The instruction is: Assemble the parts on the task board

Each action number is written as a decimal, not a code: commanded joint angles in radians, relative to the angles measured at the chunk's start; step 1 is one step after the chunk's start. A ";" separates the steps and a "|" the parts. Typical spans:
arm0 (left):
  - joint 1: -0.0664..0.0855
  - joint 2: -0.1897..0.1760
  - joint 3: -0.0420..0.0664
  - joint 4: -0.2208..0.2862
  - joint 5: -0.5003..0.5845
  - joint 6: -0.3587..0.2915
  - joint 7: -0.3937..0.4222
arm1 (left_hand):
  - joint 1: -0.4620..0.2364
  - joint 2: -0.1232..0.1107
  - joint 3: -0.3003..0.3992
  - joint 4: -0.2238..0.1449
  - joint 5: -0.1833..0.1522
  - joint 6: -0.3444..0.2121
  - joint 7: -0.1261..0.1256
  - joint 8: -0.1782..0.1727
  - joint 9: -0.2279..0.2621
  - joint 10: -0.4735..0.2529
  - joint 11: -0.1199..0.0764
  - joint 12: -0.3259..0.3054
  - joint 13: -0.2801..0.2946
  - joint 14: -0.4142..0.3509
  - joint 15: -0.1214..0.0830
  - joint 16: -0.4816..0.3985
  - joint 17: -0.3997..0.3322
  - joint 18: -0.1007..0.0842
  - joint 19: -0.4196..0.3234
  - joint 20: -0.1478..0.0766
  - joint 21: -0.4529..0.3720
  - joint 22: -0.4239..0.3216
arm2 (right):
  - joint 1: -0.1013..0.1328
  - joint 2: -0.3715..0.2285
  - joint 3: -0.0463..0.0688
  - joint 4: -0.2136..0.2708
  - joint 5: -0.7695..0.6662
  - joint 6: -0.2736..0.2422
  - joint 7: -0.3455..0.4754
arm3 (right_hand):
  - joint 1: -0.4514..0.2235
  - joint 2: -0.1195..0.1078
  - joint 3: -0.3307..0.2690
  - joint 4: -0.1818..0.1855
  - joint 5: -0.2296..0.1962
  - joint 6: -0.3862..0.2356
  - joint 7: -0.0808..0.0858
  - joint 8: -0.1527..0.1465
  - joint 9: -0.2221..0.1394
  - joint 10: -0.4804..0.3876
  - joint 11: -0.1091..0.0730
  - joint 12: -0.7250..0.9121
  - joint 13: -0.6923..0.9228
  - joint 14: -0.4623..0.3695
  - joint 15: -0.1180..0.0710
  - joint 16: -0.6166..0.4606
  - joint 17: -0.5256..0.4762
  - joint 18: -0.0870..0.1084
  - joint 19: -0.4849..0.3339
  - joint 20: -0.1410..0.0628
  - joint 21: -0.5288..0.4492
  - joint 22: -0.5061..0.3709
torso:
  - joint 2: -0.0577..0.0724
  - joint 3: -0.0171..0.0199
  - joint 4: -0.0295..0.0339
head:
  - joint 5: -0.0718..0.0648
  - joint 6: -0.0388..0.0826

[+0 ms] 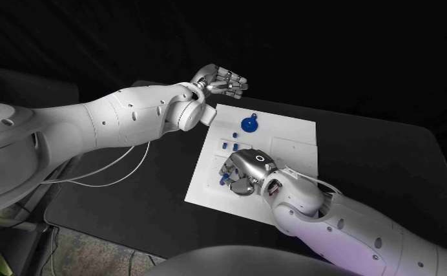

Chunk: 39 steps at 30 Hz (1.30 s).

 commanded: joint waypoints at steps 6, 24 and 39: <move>0.000 0.001 0.000 0.003 0.006 0.017 0.013 | -0.004 -0.002 -0.006 0.001 -0.005 -0.001 -0.001 -0.003 -0.001 -0.004 0.003 -0.003 -0.001 -0.004 0.001 -0.001 0.000 0.016 0.001 0.007 -0.002 -0.003 | 0.000 0.008 -0.007 -0.015 -0.052 0.044 -0.018 | 0.001 0.014 -0.001 -0.010 0.003 0.009 0.000 0.004 0.001 0.037 -0.027 0.007 0.002 0.002 -0.005 -0.006 0.000 0.016 0.035 -0.005 -0.005 0.003 | 0.000 -0.0007 0.0004 | 0.001 -0.002; 0.000 -0.003 0.000 0.001 0.006 0.018 0.009 | -0.005 -0.001 -0.007 0.001 -0.005 -0.002 -0.001 -0.003 -0.001 -0.005 0.004 -0.003 -0.001 -0.004 0.001 -0.001 0.000 0.017 0.002 0.007 -0.003 -0.006 | -0.005 0.003 -0.009 -0.008 -0.070 -0.006 -0.039 | -0.002 0.014 0.002 -0.013 0.003 0.012 -0.001 0.004 0.001 0.040 -0.028 0.007 0.002 0.002 -0.006 -0.005 0.000 0.016 0.036 -0.005 -0.004 0.008 | -0.001 -0.0011 -0.0004 | 0.006 -0.006; 0.000 -0.003 0.000 0.000 0.006 0.021 0.005 | -0.005 0.000 -0.009 0.001 -0.005 -0.004 0.000 -0.003 -0.001 -0.006 0.004 -0.003 -0.001 -0.005 0.002 -0.001 0.000 0.017 0.004 0.008 -0.006 -0.012 | -0.006 0.003 -0.009 -0.013 -0.077 0.016 -0.054 | -0.003 0.014 0.003 -0.015 0.003 0.013 -0.001 0.003 0.001 0.041 -0.028 0.007 0.002 0.002 -0.006 -0.004 0.000 0.017 0.037 -0.006 -0.006 0.011 | 0.000 -0.0008 -0.0006 | 0.006 -0.006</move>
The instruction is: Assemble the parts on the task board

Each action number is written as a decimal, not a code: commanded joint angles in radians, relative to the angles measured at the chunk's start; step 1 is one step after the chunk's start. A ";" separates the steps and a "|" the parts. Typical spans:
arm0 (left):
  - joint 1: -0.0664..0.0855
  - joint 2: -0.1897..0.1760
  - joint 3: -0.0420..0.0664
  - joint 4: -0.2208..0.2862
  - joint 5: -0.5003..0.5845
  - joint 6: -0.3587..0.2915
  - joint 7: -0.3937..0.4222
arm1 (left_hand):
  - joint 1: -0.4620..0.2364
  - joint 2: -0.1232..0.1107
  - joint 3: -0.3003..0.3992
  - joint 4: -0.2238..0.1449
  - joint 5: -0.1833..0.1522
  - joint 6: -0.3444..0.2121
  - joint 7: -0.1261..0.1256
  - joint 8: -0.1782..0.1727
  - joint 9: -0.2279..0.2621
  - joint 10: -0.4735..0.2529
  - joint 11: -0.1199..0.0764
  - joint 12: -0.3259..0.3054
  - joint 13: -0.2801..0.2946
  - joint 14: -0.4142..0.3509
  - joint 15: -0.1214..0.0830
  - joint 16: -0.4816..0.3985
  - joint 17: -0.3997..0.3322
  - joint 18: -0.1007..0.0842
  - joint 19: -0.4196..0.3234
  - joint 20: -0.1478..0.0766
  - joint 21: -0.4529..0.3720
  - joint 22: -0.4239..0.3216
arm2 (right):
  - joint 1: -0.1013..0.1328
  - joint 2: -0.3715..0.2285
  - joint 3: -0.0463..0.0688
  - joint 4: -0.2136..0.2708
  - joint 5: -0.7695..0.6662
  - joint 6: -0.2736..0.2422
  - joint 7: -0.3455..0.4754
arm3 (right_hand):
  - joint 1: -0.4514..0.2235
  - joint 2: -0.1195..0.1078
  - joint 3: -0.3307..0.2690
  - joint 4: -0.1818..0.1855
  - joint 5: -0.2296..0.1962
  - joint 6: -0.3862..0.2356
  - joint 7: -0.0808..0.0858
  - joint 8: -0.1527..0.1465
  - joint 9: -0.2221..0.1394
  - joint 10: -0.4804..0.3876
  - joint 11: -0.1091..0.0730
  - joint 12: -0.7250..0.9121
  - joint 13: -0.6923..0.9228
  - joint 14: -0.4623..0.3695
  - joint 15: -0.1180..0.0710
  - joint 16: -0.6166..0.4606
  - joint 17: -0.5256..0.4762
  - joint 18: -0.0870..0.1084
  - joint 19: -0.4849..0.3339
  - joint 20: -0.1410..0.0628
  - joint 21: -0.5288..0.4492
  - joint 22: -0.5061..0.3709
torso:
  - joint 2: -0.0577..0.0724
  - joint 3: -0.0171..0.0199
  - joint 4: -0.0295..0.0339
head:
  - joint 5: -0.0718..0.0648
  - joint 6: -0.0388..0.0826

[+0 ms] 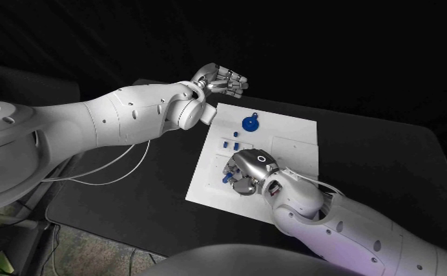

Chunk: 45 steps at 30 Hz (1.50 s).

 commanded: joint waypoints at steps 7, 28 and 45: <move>0.000 0.002 0.001 0.001 0.005 0.015 0.006 | -0.005 0.000 -0.005 -0.003 -0.005 -0.003 0.000 -0.003 -0.001 -0.006 0.004 -0.003 -0.001 -0.005 0.002 -0.001 0.000 0.017 0.000 0.004 -0.006 -0.001 | -0.001 0.005 -0.001 -0.008 -0.031 0.032 -0.029 | -0.002 0.007 0.004 -0.004 0.002 0.006 0.002 0.003 0.001 0.036 -0.030 0.004 0.001 0.001 -0.008 -0.003 0.000 0.016 0.036 -0.007 -0.006 0.002 | 0.000 -0.0003 0.0004 | -0.002 0.000; 0.000 0.004 0.001 0.001 0.005 0.020 0.003 | -0.003 0.001 -0.007 -0.003 -0.006 -0.004 0.000 -0.003 0.000 -0.007 0.004 -0.003 -0.001 -0.006 0.002 -0.001 0.000 0.017 0.002 0.004 -0.007 -0.008 | -0.001 0.037 -0.005 -0.022 -0.024 0.024 -0.033 | -0.026 -0.041 -0.097 0.014 0.090 -0.022 0.006 0.002 -0.005 0.001 -0.024 0.003 0.000 0.000 -0.001 -0.004 -0.006 0.019 0.035 0.002 -0.034 -0.002 | 0.000 -0.0007 0.0001 | 0.000 -0.003; 0.000 0.002 0.001 0.001 0.005 0.022 0.001 | -0.003 0.001 -0.007 -0.003 -0.006 -0.004 0.000 -0.003 0.000 -0.007 0.004 -0.003 -0.001 -0.006 0.002 -0.001 0.000 0.017 0.002 0.004 -0.007 -0.008 | -0.001 0.038 -0.019 -0.034 -0.009 0.022 -0.035 | -0.016 -0.076 -0.151 0.028 0.062 -0.073 0.018 0.001 -0.010 -0.047 -0.007 0.002 -0.001 -0.001 0.011 -0.002 -0.021 0.025 0.037 0.012 -0.061 -0.019 | 0.000 0.0004 -0.0004 | -0.001 -0.005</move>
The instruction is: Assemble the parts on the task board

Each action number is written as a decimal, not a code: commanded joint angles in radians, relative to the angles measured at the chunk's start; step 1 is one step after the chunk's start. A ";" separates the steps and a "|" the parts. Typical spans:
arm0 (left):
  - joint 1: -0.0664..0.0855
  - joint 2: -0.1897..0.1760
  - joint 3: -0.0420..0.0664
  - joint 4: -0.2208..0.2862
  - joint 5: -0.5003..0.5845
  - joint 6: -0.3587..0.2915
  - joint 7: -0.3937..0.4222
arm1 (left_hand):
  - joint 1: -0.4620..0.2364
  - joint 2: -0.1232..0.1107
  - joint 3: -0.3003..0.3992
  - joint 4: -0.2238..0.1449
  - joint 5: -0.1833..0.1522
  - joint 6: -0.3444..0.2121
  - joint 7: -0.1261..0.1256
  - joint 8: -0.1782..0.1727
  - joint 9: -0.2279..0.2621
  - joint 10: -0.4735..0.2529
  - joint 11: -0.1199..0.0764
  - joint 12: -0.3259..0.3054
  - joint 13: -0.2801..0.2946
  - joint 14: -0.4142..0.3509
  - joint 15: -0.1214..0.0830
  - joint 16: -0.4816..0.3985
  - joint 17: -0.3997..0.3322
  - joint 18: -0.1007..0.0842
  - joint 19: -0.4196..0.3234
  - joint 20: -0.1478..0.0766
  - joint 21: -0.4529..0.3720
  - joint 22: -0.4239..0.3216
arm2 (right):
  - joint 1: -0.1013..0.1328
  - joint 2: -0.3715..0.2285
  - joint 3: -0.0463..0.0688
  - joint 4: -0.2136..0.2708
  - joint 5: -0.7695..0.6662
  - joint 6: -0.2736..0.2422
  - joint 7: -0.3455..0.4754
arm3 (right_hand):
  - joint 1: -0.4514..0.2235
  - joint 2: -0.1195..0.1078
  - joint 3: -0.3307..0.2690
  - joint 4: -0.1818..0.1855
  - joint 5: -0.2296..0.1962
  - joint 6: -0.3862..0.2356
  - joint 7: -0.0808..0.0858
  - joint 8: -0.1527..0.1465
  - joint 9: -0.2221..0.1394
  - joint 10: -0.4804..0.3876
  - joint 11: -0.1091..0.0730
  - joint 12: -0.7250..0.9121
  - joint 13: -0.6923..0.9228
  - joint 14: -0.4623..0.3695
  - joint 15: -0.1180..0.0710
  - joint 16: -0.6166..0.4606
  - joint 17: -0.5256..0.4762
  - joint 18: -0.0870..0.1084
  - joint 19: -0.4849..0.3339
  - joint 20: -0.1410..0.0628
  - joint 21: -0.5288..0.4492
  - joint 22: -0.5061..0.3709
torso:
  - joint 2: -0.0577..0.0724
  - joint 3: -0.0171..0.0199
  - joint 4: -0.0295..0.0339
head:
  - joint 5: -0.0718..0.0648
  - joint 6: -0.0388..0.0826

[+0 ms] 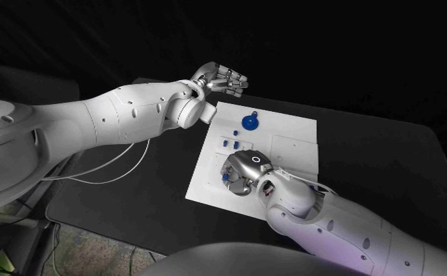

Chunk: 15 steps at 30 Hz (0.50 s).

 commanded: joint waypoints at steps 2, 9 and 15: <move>0.000 0.001 0.001 0.002 0.005 0.014 0.003 | -0.003 0.001 -0.004 0.000 -0.006 -0.004 0.000 -0.003 0.000 -0.003 0.001 -0.003 -0.001 -0.006 0.002 -0.001 0.000 0.017 0.002 0.005 -0.006 -0.001 | -0.002 0.000 -0.002 -0.003 0.008 -0.002 -0.002 | -0.003 -0.017 -0.001 0.000 -0.008 -0.025 0.007 -0.003 -0.001 -0.034 0.009 0.003 -0.001 0.000 0.015 0.000 -0.003 0.012 0.036 0.014 -0.012 -0.008 | 0.000 0.0002 -0.0012 | 0.001 0.001; 0.000 0.001 0.001 0.001 0.005 0.015 0.001 | -0.004 0.001 -0.005 -0.001 -0.006 -0.005 0.000 -0.003 -0.001 -0.005 0.001 -0.003 -0.001 -0.008 0.003 -0.001 0.000 0.017 0.002 0.005 -0.007 -0.006 | -0.002 -0.002 -0.003 -0.003 0.020 -0.029 0.000 | 0.005 -0.047 -0.018 -0.001 -0.017 -0.070 0.023 -0.004 -0.003 -0.148 0.040 0.004 -0.002 -0.008 0.037 0.001 -0.012 0.029 0.036 0.035 -0.027 -0.025 | 0.000 0.0001 -0.0004 | 0.000 0.000; 0.000 0.000 0.001 0.001 0.005 0.015 0.000 | -0.003 0.001 -0.006 0.000 -0.006 -0.007 0.001 -0.003 -0.001 -0.006 0.002 -0.003 -0.001 -0.009 0.003 -0.001 0.000 0.017 0.002 0.006 -0.007 -0.008 | -0.002 -0.006 -0.004 0.001 0.034 -0.073 0.006 | 0.057 -0.056 -0.103 0.023 -0.024 -0.119 0.018 -0.004 -0.004 -0.237 0.059 0.008 -0.002 -0.019 0.046 0.009 -0.029 0.049 0.037 0.047 -0.040 -0.053 | 0.000 0.0001 0.0000 | -0.002 0.001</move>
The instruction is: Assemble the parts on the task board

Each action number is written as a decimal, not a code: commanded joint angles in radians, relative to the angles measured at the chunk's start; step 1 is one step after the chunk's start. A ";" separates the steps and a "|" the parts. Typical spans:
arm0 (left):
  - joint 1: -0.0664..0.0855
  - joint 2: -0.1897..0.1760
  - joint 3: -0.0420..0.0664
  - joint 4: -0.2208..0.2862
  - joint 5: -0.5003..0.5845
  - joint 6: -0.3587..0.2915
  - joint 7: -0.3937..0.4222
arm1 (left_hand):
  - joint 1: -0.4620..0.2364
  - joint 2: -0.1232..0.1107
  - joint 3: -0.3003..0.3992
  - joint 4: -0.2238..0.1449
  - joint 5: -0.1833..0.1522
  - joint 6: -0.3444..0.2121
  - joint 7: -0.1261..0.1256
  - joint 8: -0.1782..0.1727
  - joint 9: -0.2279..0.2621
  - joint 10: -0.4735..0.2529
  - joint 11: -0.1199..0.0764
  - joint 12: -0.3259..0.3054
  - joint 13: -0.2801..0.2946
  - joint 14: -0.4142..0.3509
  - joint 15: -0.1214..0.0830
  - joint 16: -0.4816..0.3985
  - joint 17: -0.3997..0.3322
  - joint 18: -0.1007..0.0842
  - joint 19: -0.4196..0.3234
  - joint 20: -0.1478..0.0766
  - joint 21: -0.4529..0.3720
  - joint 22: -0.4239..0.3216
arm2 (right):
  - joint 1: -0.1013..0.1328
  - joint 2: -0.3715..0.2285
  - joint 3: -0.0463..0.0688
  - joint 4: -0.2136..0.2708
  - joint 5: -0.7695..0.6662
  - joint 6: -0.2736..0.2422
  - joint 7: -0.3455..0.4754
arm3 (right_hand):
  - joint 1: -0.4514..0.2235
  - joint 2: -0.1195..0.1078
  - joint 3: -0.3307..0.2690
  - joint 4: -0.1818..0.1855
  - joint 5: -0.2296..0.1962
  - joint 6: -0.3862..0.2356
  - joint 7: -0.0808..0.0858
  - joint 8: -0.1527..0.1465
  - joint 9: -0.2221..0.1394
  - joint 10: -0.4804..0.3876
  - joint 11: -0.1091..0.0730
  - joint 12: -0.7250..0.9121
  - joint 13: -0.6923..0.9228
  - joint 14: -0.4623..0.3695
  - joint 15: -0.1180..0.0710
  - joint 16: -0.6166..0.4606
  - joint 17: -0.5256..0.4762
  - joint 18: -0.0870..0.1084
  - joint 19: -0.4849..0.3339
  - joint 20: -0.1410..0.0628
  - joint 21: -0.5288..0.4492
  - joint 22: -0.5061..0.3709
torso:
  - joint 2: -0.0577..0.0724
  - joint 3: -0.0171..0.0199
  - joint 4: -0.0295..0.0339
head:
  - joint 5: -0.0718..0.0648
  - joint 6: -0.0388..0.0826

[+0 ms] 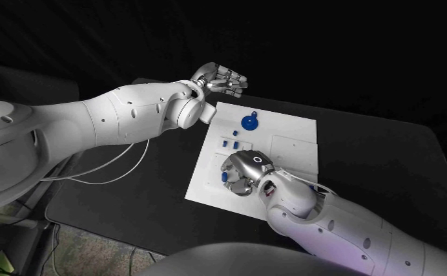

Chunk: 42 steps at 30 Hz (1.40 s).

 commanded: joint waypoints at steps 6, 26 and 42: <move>0.001 -0.001 0.001 0.002 0.004 0.014 0.001 | -0.003 0.001 -0.006 0.000 -0.006 -0.007 0.001 -0.003 -0.001 -0.006 0.002 -0.003 -0.001 -0.006 -0.001 -0.001 0.000 0.017 0.002 0.006 -0.007 -0.002 | -0.002 -0.009 0.000 0.020 0.033 -0.103 0.020 | 0.048 -0.024 -0.050 0.041 -0.015 -0.038 -0.009 -0.003 -0.001 -0.058 0.012 0.008 -0.001 -0.007 0.009 0.007 -0.012 0.025 0.039 0.013 -0.009 -0.025 | 0.000 0.0000 0.0004 | -0.001 0.000; -0.004 -0.028 0.000 0.001 0.017 0.009 0.025 | -0.003 0.002 -0.005 0.003 -0.006 -0.010 0.000 -0.003 -0.001 0.004 -0.002 -0.003 -0.001 0.011 -0.006 -0.001 0.000 0.018 0.011 0.001 -0.001 -0.005 | -0.003 -0.264 0.138 0.106 0.349 -0.086 0.090 | -0.075 0.026 0.021 0.100 -0.030 0.026 -0.007 -0.003 0.005 0.204 -0.049 0.000 0.003 0.015 -0.030 0.019 -0.015 -0.006 0.039 -0.023 0.044 -0.049 | -0.011 0.0076 -0.0118 | -0.061 0.032; -0.052 -0.048 -0.001 -0.010 0.056 0.046 0.087 | -0.040 -0.010 -0.034 0.034 -0.012 -0.024 -0.001 -0.003 -0.001 0.036 -0.015 -0.004 -0.001 0.051 -0.019 0.001 0.003 0.010 0.030 -0.007 0.011 -0.003 | -0.002 -0.432 0.215 0.124 0.640 0.215 -0.131 | -0.128 0.098 -0.142 0.189 -0.043 0.108 -0.063 0.000 0.070 0.261 -0.142 0.744 0.873 0.008 -0.089 0.123 0.105 -0.079 0.044 -0.088 0.187 0.019 | -0.056 0.0231 -0.0204 | -0.137 0.039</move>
